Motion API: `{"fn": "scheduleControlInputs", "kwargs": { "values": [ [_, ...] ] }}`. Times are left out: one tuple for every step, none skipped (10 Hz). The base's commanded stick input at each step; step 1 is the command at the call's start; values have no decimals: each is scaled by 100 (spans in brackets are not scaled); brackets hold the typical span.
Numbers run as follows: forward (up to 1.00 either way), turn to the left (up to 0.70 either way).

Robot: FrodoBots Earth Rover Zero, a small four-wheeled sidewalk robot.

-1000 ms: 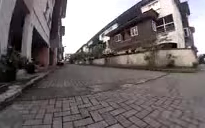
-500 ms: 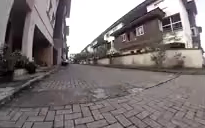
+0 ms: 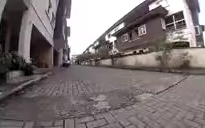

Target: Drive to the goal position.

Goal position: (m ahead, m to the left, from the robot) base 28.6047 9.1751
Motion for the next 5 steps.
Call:
{"fn": "scheduleControlInputs", "kwargs": {
  "values": [
    [70,0],
    [70,0],
    [70,0],
    [70,0],
    [70,0]
  ]
}}
